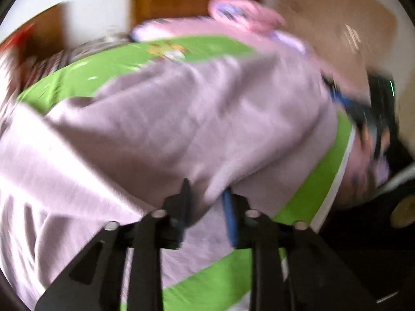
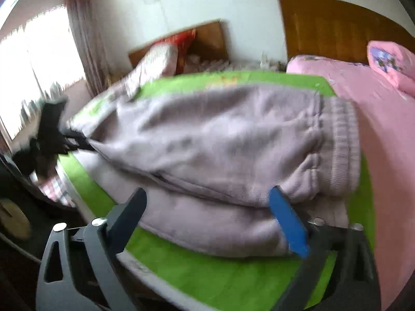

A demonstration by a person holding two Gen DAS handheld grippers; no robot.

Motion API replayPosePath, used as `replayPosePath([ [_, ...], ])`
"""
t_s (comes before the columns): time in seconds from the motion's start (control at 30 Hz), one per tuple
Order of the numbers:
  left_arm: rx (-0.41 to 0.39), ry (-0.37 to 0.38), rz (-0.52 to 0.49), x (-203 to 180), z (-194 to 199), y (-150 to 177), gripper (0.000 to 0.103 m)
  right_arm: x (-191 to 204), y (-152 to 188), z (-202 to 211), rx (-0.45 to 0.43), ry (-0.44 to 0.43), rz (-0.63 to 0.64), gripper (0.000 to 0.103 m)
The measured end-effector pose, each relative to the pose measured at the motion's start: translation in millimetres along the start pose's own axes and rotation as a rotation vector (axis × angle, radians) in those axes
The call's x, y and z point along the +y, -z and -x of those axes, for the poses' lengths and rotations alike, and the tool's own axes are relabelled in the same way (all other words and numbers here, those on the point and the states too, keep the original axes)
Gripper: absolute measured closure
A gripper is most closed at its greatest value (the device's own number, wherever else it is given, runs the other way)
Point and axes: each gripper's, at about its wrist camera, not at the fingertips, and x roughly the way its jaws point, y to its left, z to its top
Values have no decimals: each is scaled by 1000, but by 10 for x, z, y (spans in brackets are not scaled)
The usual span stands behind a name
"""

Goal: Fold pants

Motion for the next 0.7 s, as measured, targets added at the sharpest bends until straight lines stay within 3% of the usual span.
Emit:
replayPosePath([
  [0.03,-55,15,66,21,113,-12,41,-43,-1,47,-12,10,-42,18],
  [0.1,-132,28,184,63,266,-9,24,-209,12,58,-9,21,-180,32],
  [0.13,-174,56,272,116,324,23,24,-322,12,19,9,16,-267,41],
  [0.27,-234,109,500,290,380,206,24,-628,51,-116,100,16,-478,54],
  [0.43,-200,87,523,261,323,179,24,-710,68,-101,113,68,-630,55],
  [0.6,-120,33,548,346,233,231,22,-712,109,-262,40,112,-669,54],
  [0.67,-111,35,560,387,220,231,22,-714,144,-237,-1,134,-692,58],
  [0.7,-110,29,563,402,231,227,21,-697,181,-217,-17,163,-693,68],
])
